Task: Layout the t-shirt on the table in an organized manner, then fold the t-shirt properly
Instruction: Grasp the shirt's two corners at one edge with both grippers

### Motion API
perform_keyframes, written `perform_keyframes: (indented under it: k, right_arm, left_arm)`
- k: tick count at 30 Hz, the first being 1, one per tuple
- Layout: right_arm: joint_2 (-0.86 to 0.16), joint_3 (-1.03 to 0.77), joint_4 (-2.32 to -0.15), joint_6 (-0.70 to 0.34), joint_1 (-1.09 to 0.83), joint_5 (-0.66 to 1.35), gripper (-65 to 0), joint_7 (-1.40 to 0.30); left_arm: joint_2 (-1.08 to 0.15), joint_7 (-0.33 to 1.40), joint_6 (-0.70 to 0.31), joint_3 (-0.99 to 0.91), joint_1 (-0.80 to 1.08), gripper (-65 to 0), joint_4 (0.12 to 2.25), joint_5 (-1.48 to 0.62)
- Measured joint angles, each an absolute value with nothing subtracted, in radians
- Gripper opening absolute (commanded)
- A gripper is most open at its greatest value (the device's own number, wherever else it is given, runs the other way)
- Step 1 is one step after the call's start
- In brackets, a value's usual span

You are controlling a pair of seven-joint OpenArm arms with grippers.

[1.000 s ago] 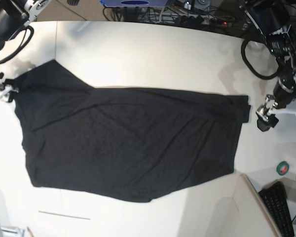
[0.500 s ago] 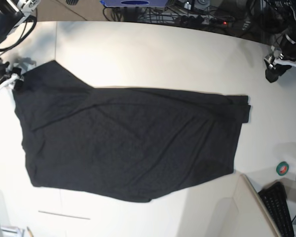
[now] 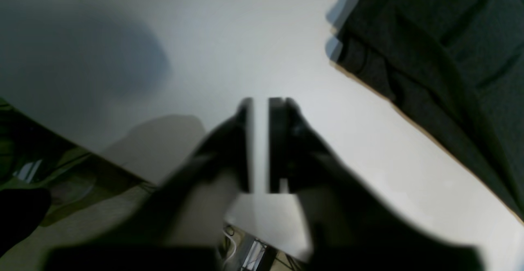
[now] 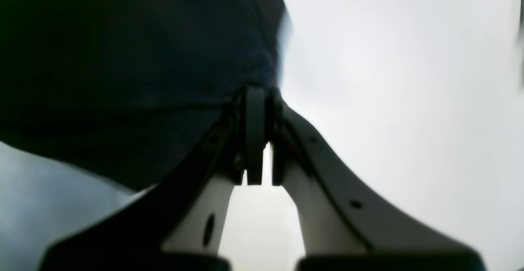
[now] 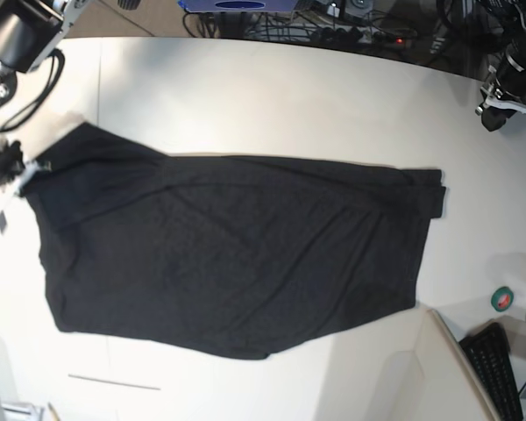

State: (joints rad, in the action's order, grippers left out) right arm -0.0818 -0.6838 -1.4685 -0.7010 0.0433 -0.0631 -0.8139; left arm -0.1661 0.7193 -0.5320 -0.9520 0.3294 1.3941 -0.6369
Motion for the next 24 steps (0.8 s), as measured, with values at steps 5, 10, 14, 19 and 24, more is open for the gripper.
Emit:
perform_keyframes:
  k: [5, 10, 14, 19, 24]
  right_arm:
    - [-0.08, -0.629, -1.436, -0.701, 0.188, -0.06, -65.0, -0.875]
    - [-0.091, -0.611, -1.277, -0.627, 0.335, -0.108, -65.0, -0.838]
    - [-0.11, -0.53, -1.12, -0.553, 0.426, -0.085, -65.0, -0.722]
    - [-0.126, -0.53, -0.967, -0.467, 0.477, -0.105, -65.0, -0.62]
    - [-0.115, -0.53, -0.89, -0.463, 0.501, -0.097, -65.0, -0.436]
  left_arm:
    - [-0.169, 0.719, -0.532, -0.952, 0.33, -65.0, 1.394, -0.636]
    - [-0.167, 0.716, -0.532, -0.948, 0.331, -65.0, 1.394, -0.566]
    - [-0.161, 0.72, -0.532, -0.862, 0.324, -65.0, 1.394, -0.393]
    - [-0.153, 0.715, -0.539, -0.853, 0.321, -65.0, 1.394, -0.383]
    - [-0.15, 0.716, -0.533, -0.847, 0.324, -65.0, 1.394, -0.382]
